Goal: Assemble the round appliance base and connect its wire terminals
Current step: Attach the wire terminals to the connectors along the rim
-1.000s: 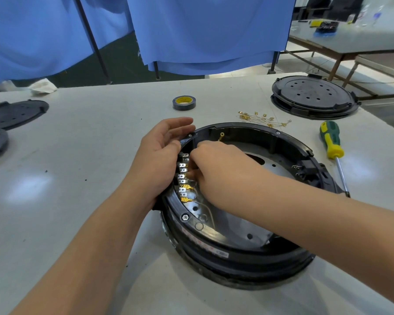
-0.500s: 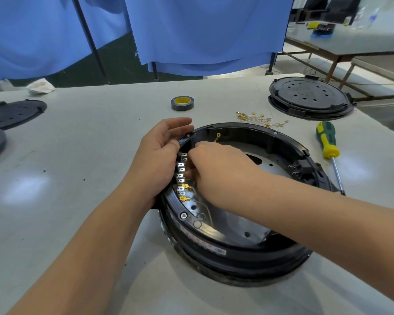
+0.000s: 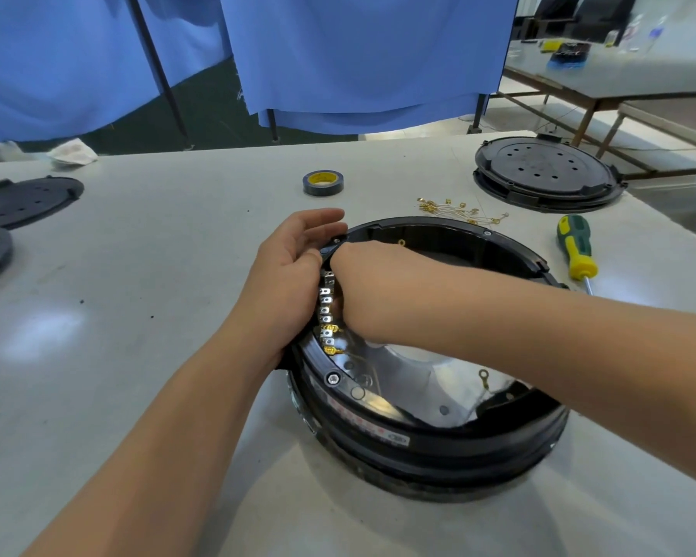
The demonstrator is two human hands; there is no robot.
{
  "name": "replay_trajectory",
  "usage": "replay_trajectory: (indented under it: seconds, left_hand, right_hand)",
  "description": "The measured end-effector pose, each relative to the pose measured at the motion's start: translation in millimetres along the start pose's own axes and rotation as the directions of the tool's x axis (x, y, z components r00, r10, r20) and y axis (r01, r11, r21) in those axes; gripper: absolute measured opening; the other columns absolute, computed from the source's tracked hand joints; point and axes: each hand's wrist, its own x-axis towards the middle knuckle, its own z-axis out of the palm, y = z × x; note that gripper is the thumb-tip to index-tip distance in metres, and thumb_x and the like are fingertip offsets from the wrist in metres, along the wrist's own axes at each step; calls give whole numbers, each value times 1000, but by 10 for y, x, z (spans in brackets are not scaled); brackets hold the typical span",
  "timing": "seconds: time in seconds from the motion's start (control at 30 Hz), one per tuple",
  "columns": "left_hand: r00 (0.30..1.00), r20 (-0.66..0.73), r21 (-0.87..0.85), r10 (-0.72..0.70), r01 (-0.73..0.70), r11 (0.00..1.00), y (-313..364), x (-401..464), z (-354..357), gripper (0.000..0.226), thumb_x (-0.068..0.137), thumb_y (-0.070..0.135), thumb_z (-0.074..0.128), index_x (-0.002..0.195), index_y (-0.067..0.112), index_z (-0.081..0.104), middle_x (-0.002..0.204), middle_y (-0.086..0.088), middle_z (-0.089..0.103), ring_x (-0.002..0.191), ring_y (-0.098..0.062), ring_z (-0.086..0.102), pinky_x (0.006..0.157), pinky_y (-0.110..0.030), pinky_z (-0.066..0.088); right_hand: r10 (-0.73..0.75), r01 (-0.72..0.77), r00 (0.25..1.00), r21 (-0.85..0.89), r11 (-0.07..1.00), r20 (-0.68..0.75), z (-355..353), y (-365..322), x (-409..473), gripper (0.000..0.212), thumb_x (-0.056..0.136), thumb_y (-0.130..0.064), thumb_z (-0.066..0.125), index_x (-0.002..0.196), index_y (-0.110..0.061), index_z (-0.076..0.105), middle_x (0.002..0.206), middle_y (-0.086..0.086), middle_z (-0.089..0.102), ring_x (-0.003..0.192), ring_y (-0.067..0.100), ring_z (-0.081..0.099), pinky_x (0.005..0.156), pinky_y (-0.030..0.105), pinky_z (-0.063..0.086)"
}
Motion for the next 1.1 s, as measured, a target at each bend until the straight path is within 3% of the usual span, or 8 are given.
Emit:
replay_trajectory:
  seconds: [0.1,0.2,0.23,0.4,0.53,0.67,0.8,1.1]
  left_hand:
    - [1000,11,-5,3,-3,1000,10,-8,-1,52,91,-14,35,111,26,61,115,5,66,105,-9,65,82,-21,54]
    - [1000,9,4,5,-5,1000,23,-8,-6,53,90,-16,33,113,24,60,116,3,65,102,-6,65,76,-16,54]
    - [1000,10,3,4,-4,1000,24,-12,-5,54,89,-16,32,114,23,59,116,3,65,101,-6,65,73,-15,53]
    - [1000,-13,16,1,-1,1000,19,-24,-8,53,92,-13,31,114,25,60,115,6,66,104,-4,64,87,-27,54]
    - [1000,-22,25,-10,11,1000,7,-23,-12,53,93,-11,33,109,30,62,115,8,67,109,-7,63,97,-36,51]
    - [1000,-13,29,-7,8,1000,-5,-8,-15,53,93,-11,32,107,31,62,116,7,67,110,-7,63,97,-34,50]
    - [1000,-10,17,4,-4,1000,-7,-5,-10,54,92,-13,32,106,30,61,115,5,67,112,-10,62,88,-22,52]
    - [1000,-15,23,3,-3,1000,-2,-9,-5,53,92,-14,32,106,28,61,114,4,67,114,-13,61,100,-40,49]
  right_hand:
    - [4,-4,1000,2,1000,-14,-6,-28,-21,18,95,-9,47,112,-6,54,101,7,59,103,19,57,66,30,38]
    - [29,-27,998,43,999,-57,7,11,-39,10,90,-9,55,84,-14,49,71,0,43,62,13,46,45,25,30]
    - [46,-39,996,89,995,-82,16,31,-43,23,88,-11,58,73,-16,41,66,-2,39,57,13,41,44,24,26]
    - [65,-40,996,325,945,-67,-10,192,-143,10,81,-18,72,91,-19,70,70,-8,62,67,12,61,56,19,45]
    - [152,-63,985,666,743,-76,-137,355,-185,13,85,-13,67,77,-23,70,69,-4,67,54,8,68,50,23,57]
    - [215,-67,954,552,831,-208,-87,354,-85,20,83,-12,60,76,-26,72,79,-4,71,62,10,64,56,20,54]
    - [191,-76,973,602,795,-129,33,249,-17,16,83,-10,59,84,-17,73,76,5,72,58,17,67,51,25,56]
    - [199,-72,975,705,705,-99,108,264,-2,8,77,-10,72,75,-17,70,70,4,70,70,23,71,67,37,61]
